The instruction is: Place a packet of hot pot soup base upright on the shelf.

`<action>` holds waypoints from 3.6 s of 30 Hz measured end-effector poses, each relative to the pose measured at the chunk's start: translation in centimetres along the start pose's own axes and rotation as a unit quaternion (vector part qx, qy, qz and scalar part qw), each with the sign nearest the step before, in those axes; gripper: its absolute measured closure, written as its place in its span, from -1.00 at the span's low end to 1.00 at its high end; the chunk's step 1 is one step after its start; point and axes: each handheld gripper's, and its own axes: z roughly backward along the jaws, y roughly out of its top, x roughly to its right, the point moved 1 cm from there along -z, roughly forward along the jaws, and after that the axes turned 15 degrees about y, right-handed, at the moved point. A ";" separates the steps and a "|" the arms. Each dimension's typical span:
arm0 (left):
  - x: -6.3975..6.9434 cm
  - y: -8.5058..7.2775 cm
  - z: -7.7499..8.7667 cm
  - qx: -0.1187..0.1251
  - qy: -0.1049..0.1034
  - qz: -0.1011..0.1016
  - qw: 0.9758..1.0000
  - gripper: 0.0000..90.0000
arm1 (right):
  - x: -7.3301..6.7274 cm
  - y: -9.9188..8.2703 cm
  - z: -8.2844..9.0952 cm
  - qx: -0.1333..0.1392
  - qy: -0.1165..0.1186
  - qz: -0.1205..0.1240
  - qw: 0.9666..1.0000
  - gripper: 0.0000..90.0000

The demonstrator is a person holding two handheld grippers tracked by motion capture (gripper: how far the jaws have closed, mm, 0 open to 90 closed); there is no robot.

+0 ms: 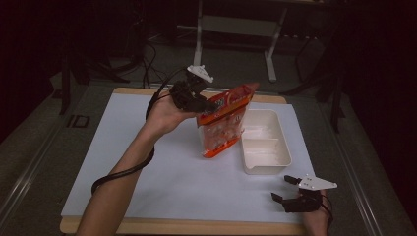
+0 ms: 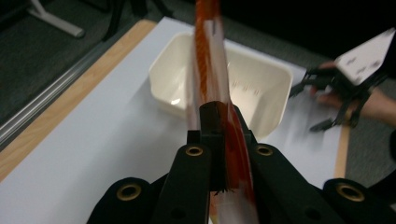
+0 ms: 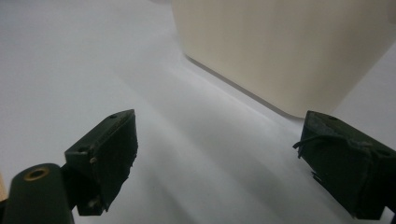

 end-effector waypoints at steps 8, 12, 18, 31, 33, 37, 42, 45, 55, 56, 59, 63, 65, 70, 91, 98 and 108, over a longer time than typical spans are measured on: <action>0.8 1.8 0.3 0.009 -0.003 -0.014 1.000 1.00 | 0.0 0.0 0.0 0.001 0.000 0.000 1.000 -0.74; 1.4 2.5 0.2 0.020 -0.012 -0.011 1.000 1.00 | 0.0 0.0 0.0 0.000 0.001 0.000 1.000 -0.74; 2.2 3.5 -0.3 0.030 -0.029 -0.010 0.999 1.00 | 0.0 0.0 0.0 -0.001 0.000 0.000 1.000 -0.74; 5.0 6.4 -3.4 0.031 -0.049 -0.015 0.998 1.00 | 0.0 0.0 0.0 0.000 0.001 0.000 1.000 -0.74; 5.4 6.7 -3.8 0.027 -0.052 -0.016 0.998 1.00 | 0.0 0.0 0.0 0.001 0.001 0.000 1.000 -0.74; 5.9 7.3 -4.8 0.016 -0.054 -0.018 0.998 1.00 | 0.0 0.0 0.0 0.001 0.002 0.000 1.000 -0.74; 6.6 8.1 -5.8 0.023 -0.068 -0.008 0.997 1.00 | 0.0 0.0 0.0 0.001 0.001 0.000 1.000 -0.74; 6.9 8.4 -6.4 0.020 -0.070 -0.004 0.997 1.00 | 0.0 0.0 0.0 0.001 0.001 0.000 1.000 -0.74; 8.1 8.9 -8.4 0.023 -0.050 0.024 0.998 1.00 | 0.0 0.0 0.0 0.002 0.002 0.000 1.000 -0.74; 8.3 8.8 -8.9 0.026 -0.050 0.032 0.998 1.00 | 0.0 0.0 0.0 0.001 0.002 0.001 1.000 -0.74; 8.5 8.7 -9.3 0.028 -0.043 0.039 0.998 1.00 | 0.0 0.0 0.0 0.003 0.002 0.001 1.000 -0.74; 8.8 8.2 -10.2 0.025 -0.030 0.036 0.999 1.00 | 0.0 0.0 0.0 0.003 0.001 0.000 1.000 -0.74; 8.7 8.0 -10.8 0.023 -0.036 0.038 0.998 1.00 | 0.0 0.0 0.0 0.002 0.003 0.000 1.000 -0.74; 9.1 7.8 -11.7 0.026 -0.037 0.047 0.998 1.00 | 0.0 0.0 0.0 0.001 0.002 0.000 1.000 -0.74; 10.4 3.0 -14.5 0.014 -0.043 0.034 0.998 0.40 | -0.1 0.0 0.0 0.003 0.002 0.002 1.000 -0.74; 10.4 -0.9 -16.0 0.015 -0.054 0.051 0.997 0.46 | 0.0 0.0 0.0 0.001 0.003 0.002 1.000 -0.74; 11.0 -2.7 -16.1 0.004 -0.043 0.030 0.999 0.50 | 0.0 0.0 -0.1 0.001 -0.001 0.000 1.000 -0.74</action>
